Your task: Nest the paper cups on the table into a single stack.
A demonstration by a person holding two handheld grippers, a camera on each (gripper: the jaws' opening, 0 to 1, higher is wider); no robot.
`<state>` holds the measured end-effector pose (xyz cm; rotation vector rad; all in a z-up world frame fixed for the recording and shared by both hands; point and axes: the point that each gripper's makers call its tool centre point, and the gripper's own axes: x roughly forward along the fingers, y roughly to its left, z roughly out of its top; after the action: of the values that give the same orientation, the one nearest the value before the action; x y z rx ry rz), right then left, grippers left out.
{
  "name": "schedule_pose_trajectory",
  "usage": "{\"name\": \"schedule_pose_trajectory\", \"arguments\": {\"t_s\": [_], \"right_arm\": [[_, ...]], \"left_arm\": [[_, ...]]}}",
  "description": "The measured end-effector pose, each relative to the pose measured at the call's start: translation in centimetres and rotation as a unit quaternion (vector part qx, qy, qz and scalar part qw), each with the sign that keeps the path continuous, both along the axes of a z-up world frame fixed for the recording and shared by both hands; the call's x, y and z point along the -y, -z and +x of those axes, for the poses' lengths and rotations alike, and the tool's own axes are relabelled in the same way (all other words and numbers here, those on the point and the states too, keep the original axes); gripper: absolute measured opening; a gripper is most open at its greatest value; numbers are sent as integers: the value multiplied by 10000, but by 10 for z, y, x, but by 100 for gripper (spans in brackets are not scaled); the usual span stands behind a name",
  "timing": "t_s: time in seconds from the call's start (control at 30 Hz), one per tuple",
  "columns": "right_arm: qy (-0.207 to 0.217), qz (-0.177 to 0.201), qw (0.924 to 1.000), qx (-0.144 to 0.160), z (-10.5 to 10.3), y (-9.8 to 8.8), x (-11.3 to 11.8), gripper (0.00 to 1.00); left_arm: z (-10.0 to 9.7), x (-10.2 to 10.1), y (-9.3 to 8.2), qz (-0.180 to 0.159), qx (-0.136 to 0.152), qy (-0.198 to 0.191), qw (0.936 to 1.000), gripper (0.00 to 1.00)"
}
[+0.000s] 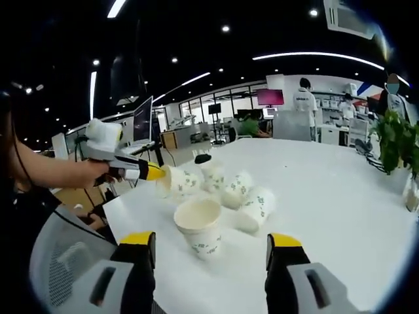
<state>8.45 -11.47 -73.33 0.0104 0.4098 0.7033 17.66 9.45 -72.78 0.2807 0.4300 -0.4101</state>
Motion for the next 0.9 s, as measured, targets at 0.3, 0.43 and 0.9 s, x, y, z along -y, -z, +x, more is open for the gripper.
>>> {"name": "schedule_pose_trajectory", "arguments": {"t_s": [0.3,0.43,0.9], "right_arm": [[-170,112,9994,271,5,-25,-19,65],[-236,155,9991,328,5,-32,-26,65],[-509,77,9972,535,7,-45,-50,57]], "left_arm": [[-17,18,-23,-68,91,96,9999,0],[-23,28,-27,-55,78,181,9998,0],[-45,64,-40,-135,-16,453,9989,0]]}}
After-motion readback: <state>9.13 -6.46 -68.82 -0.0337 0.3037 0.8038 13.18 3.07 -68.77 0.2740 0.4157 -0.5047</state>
